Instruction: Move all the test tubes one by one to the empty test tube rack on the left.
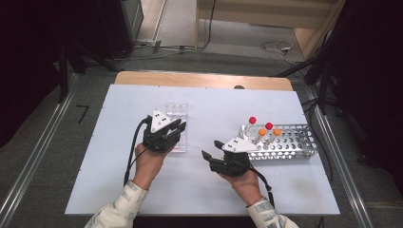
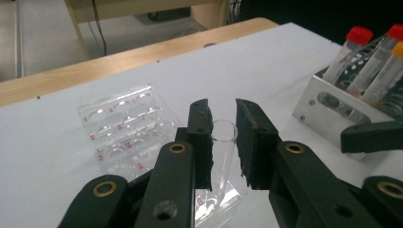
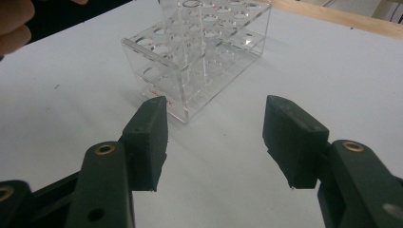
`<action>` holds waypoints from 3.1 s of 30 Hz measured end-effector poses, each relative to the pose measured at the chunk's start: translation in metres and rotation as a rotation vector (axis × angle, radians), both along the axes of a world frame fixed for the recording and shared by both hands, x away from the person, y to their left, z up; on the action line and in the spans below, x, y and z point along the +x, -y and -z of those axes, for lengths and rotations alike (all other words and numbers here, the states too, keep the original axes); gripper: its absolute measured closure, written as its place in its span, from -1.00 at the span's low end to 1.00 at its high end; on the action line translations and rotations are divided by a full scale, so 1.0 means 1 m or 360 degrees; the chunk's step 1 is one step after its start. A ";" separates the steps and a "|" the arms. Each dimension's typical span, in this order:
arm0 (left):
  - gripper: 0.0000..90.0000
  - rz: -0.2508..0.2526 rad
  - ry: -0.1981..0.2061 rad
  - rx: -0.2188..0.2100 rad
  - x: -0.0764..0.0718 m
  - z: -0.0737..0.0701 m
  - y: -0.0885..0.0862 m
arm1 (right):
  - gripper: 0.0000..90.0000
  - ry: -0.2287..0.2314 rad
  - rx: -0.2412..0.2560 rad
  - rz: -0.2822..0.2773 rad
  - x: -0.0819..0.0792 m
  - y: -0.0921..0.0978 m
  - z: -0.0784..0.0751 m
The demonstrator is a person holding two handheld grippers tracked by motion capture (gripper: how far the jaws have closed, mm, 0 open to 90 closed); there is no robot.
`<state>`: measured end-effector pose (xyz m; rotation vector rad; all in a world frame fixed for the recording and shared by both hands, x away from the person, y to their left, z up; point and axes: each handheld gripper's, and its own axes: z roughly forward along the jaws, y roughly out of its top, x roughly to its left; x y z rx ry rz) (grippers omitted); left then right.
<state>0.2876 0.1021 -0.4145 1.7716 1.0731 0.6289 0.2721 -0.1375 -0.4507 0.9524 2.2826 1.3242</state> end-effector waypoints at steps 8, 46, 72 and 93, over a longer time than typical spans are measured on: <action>0.71 -0.0013 -0.0041 0.0046 0.002 0.010 0.003 | -0.12 -0.0001 -0.0002 0.0000 0.000 0.000 0.000; -0.56 -0.0057 -0.0116 -0.0176 -0.006 -0.002 -0.012 | -0.14 0.0019 0.0025 0.0033 -0.007 0.029 -0.012; -0.64 -0.0041 -0.0129 -0.0172 -0.006 -0.002 -0.013 | -0.18 0.0054 0.0011 0.0303 -0.014 0.107 -0.019; -0.64 -0.0037 -0.0135 -0.0153 -0.006 0.000 -0.011 | -0.10 -0.0002 -0.0015 0.0503 0.019 0.119 -0.002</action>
